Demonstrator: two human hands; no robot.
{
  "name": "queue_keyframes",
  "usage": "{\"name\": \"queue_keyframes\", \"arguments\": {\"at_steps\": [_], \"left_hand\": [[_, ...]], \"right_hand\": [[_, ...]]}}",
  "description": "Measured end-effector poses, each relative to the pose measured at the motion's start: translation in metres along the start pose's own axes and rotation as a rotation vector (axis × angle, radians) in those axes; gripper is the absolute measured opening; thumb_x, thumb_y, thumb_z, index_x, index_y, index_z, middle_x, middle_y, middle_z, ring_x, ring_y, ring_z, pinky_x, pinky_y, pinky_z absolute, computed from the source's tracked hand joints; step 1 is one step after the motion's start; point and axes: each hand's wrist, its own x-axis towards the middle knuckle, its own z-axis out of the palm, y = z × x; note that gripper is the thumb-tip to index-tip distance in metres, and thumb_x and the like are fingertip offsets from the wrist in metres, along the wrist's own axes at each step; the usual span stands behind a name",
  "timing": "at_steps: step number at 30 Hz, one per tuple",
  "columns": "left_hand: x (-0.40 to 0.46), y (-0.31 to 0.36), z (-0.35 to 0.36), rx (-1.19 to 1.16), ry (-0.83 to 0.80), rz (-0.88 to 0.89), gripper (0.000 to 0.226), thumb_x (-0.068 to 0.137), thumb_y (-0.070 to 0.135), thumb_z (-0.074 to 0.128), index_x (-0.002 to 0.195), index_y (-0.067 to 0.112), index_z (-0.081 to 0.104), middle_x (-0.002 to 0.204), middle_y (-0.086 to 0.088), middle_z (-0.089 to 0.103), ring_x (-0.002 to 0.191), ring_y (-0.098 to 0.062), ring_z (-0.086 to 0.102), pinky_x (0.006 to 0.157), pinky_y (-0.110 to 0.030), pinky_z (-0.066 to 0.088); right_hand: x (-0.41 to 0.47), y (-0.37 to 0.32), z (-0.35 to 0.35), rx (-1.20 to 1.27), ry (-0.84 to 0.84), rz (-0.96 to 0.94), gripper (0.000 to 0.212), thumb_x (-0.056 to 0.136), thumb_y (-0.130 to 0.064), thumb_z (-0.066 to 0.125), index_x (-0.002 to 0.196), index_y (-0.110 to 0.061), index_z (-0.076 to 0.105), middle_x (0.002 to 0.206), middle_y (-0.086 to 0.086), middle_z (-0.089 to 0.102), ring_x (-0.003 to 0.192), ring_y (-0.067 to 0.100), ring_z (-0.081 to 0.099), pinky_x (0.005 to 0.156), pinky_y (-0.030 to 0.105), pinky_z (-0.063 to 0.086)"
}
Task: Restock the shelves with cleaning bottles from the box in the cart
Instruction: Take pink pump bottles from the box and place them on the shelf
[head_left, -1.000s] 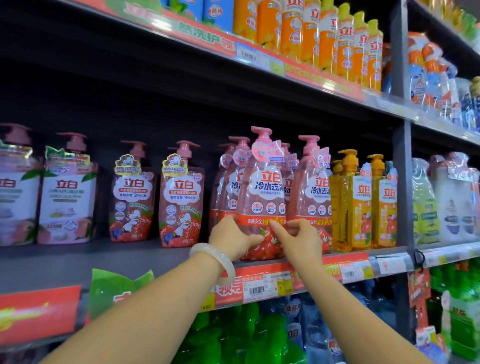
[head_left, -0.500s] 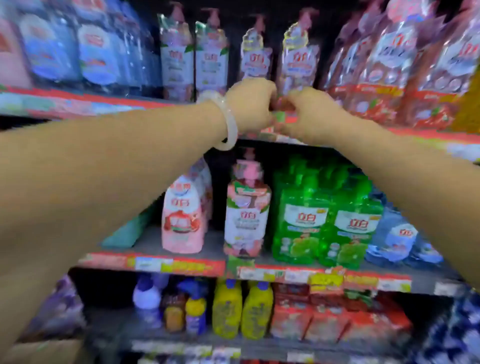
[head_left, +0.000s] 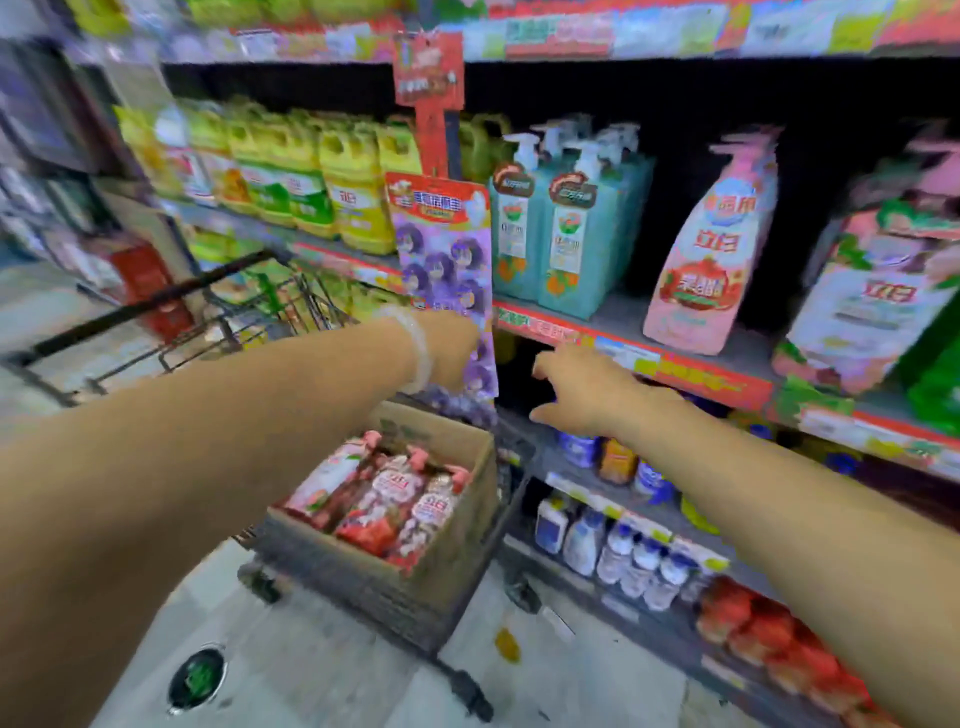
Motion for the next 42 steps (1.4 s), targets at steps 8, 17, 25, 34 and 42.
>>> {"name": "queue_keyframes", "arguments": {"at_steps": [8, 17, 25, 34, 42], "left_hand": [[-0.017, -0.070, 0.075, -0.129, -0.157, -0.068, 0.042, 0.082, 0.036, 0.067, 0.113, 0.009, 0.059, 0.104, -0.009, 0.067, 0.092, -0.028, 0.064, 0.070, -0.030, 0.047], [0.036, -0.172, 0.200, -0.214, -0.379, -0.054, 0.058, 0.088, 0.028, 0.060, 0.138, 0.006, 0.040, 0.128, -0.014, 0.057, 0.118, -0.032, 0.053, 0.099, -0.037, 0.043], [0.078, -0.219, 0.333, -0.516, -0.607, -0.101, 0.047, 0.096, 0.034, 0.048, 0.135, 0.007, 0.044, 0.140, -0.011, 0.047, 0.130, -0.025, 0.042, 0.103, -0.027, 0.029], [0.107, -0.188, 0.411, -0.987, -0.726, -0.231, 0.045, 0.086, 0.046, 0.061, 0.117, 0.015, 0.060, 0.116, -0.005, 0.065, 0.107, -0.021, 0.060, 0.087, -0.026, 0.043], [0.116, -0.180, 0.428, -1.289, -0.864, -0.375, 0.050, 0.076, 0.024, 0.077, 0.119, 0.013, 0.054, 0.107, 0.007, 0.064, 0.098, -0.013, 0.059, 0.089, -0.022, 0.047]], "right_hand": [[0.053, -0.067, 0.057, 0.070, -0.159, -0.073, 0.036, 0.088, -0.031, 0.058, 0.113, -0.007, 0.053, 0.113, 0.015, 0.050, 0.107, 0.034, 0.053, 0.071, 0.034, 0.040], [0.175, -0.131, 0.158, 0.168, -0.343, -0.025, 0.030, 0.087, -0.027, 0.060, 0.113, -0.011, 0.055, 0.120, 0.012, 0.056, 0.110, 0.031, 0.055, 0.082, 0.037, 0.048], [0.231, -0.161, 0.292, 0.721, -0.573, 0.558, 0.057, 0.090, -0.028, 0.060, 0.137, -0.004, 0.037, 0.134, 0.016, 0.051, 0.120, 0.031, 0.052, 0.096, 0.031, 0.043], [0.247, -0.169, 0.367, 0.877, -0.451, 0.993, 0.040, 0.090, -0.027, 0.057, 0.122, -0.002, 0.055, 0.123, 0.017, 0.062, 0.110, 0.034, 0.059, 0.089, 0.035, 0.047], [0.253, -0.163, 0.377, 1.238, -0.464, 1.329, 0.044, 0.086, -0.033, 0.065, 0.120, -0.006, 0.057, 0.121, 0.010, 0.062, 0.108, 0.027, 0.059, 0.087, 0.043, 0.054]]}}
